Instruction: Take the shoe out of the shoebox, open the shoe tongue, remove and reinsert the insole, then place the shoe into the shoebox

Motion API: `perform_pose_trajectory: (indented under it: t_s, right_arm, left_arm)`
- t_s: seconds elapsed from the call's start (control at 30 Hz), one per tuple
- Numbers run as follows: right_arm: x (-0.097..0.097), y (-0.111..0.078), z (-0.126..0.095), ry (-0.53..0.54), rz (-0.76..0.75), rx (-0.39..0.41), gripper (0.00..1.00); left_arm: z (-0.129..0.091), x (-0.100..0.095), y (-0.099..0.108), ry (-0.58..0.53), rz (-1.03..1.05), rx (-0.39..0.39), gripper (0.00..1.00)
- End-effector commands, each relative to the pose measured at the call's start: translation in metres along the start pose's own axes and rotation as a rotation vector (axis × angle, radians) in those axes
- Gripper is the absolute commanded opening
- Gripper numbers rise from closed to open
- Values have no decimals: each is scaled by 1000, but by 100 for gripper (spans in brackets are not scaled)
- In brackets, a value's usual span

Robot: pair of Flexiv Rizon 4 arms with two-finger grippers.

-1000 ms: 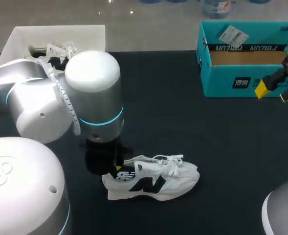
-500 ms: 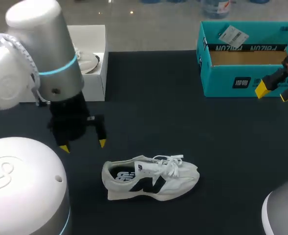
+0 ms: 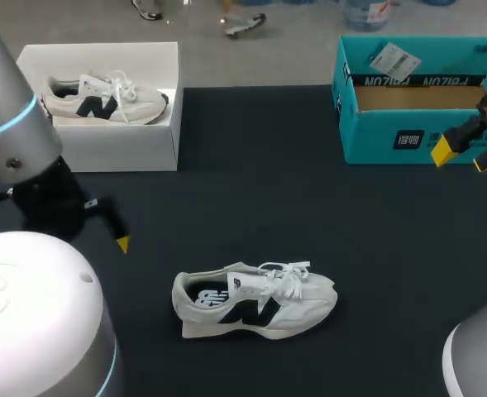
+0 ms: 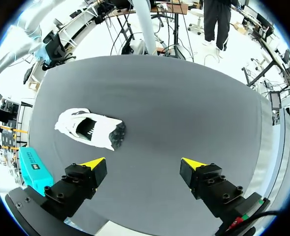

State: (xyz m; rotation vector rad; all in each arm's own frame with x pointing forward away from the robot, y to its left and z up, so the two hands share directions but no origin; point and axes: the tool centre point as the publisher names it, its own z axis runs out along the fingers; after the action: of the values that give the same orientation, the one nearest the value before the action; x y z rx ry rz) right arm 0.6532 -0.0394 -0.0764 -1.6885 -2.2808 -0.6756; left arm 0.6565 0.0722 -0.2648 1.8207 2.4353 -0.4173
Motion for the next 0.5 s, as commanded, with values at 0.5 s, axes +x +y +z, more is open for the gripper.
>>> perform_pose_trajectory:
  t_s: [0.5]
  right_arm:
    - [0, 3, 0, 0, 1, 6, 100]
  left_arm:
    - [16, 23, 13, -395, -413, 214, 100]
